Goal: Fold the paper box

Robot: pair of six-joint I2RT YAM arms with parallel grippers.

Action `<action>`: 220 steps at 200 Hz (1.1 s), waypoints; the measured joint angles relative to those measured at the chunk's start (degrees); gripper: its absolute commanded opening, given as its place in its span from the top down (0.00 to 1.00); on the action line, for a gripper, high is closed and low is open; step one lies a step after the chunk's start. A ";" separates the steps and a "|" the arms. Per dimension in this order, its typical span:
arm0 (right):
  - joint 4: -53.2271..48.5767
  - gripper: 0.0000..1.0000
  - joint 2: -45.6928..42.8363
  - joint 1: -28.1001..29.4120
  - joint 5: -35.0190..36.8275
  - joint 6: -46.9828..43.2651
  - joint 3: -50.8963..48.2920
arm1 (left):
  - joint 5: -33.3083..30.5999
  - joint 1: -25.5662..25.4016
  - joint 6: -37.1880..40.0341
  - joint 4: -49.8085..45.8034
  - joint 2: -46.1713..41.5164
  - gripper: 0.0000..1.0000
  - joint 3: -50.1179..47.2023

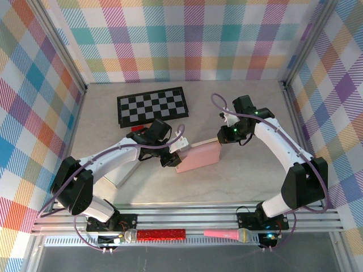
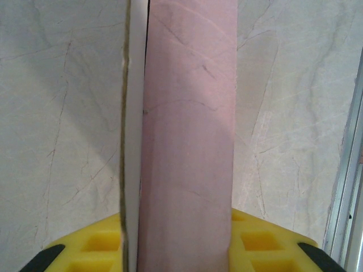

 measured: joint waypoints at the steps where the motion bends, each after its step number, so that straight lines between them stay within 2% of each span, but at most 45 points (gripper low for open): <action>1: 0.00 0.82 0.00 0.00 0.02 0.00 0.00 | 0.00 0.00 0.02 0.00 0.00 0.74 0.00; 58: -0.02 1.00 -0.02 0.85 0.72 0.00 0.37 | 0.00 0.00 -0.02 -0.02 0.11 0.74 0.15; 145: 1.95 1.00 -3.06 3.82 6.32 1.11 -2.21 | -0.02 0.00 -0.50 -0.02 0.33 0.72 0.44; 190: 5.64 1.00 -6.84 5.92 9.81 2.29 -6.38 | -0.31 0.11 -2.25 0.39 0.28 0.60 0.13; 220: 6.97 1.00 -7.69 7.23 11.67 3.87 -7.41 | -1.60 0.26 -5.29 1.46 -0.85 0.57 -1.57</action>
